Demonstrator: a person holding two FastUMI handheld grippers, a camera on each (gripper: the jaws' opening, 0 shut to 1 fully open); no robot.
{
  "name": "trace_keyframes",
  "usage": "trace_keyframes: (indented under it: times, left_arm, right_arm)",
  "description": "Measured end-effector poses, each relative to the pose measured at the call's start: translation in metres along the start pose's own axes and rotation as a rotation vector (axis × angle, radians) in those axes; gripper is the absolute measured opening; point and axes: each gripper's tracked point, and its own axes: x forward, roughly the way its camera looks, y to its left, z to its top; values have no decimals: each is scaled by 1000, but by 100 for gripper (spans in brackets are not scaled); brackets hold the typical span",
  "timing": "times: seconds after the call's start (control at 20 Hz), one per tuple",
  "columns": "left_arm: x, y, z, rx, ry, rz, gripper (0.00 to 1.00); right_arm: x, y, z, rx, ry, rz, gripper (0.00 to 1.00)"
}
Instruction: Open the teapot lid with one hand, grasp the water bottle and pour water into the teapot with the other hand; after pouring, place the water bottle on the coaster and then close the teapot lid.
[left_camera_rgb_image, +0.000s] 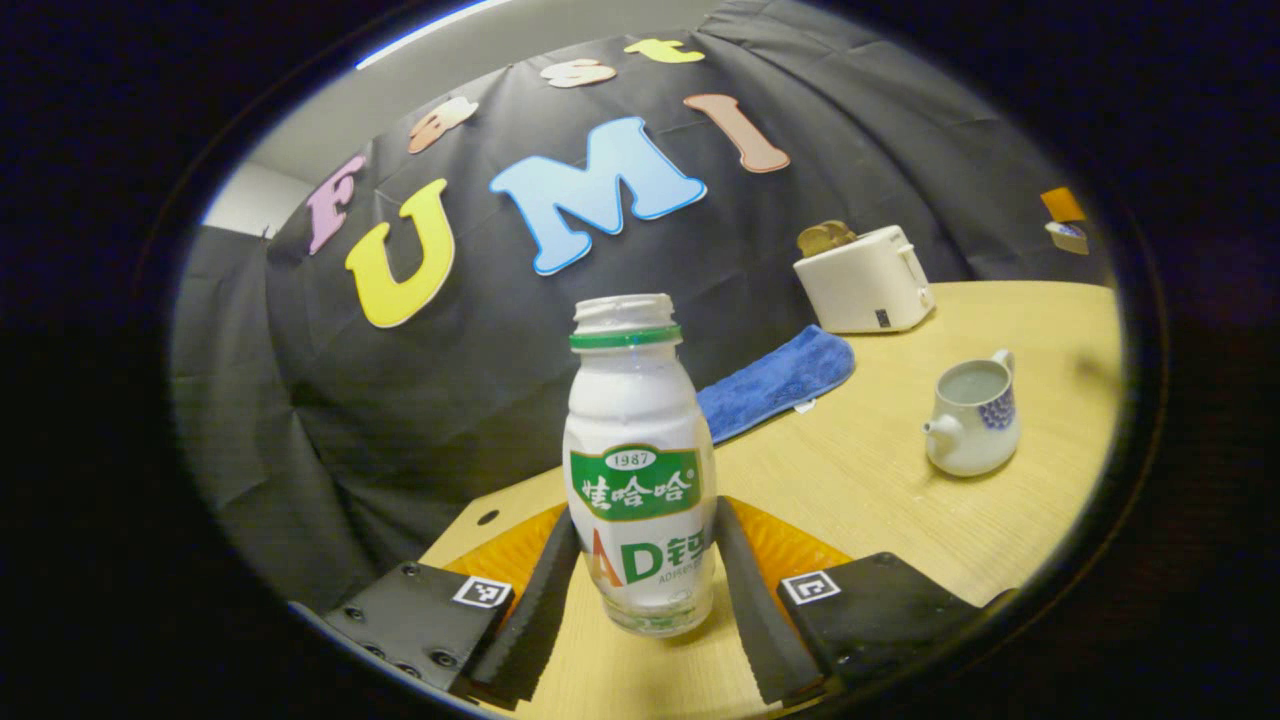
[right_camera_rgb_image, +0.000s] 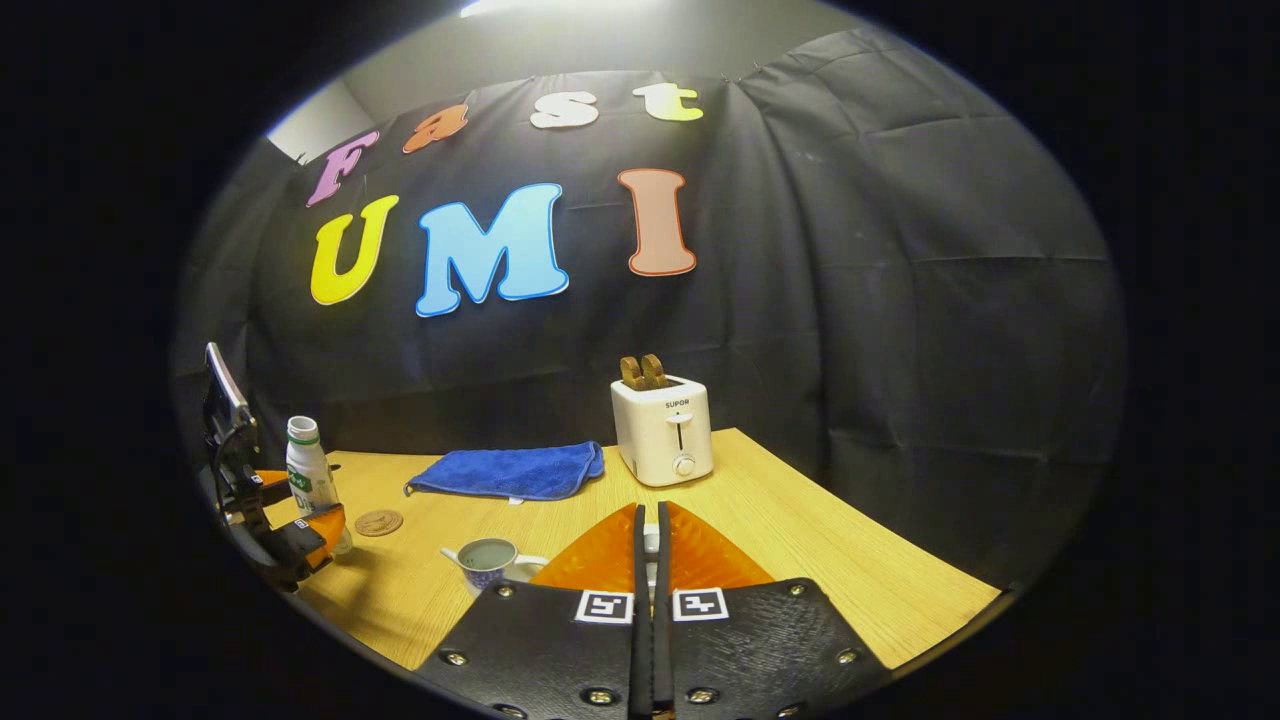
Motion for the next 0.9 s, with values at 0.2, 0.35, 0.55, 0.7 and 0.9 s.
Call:
trace_keyframes:
  times: [0.2, 0.35, 0.55, 0.7, 0.9]
  left_arm:
    - [2, -15, 13, 99, -12, 0, 87]
    - [2, -25, 22, 214, -29, 11, 87]
    - [3, -36, 35, 379, -52, 31, 87]
    - [4, -46, 38, 454, -50, 33, 87]
    - [5, -49, 42, 590, -54, 49, 87]
  right_arm:
    - [-3, -6, -5, 13, 11, 1, 0]
    - [-6, -8, -9, 24, 19, 9, 0]
    - [-8, -12, -14, 39, 26, 16, 0]
    - [-9, -14, -19, 52, 34, 21, 0]
    - [-11, -18, -22, 54, 39, 28, 0]
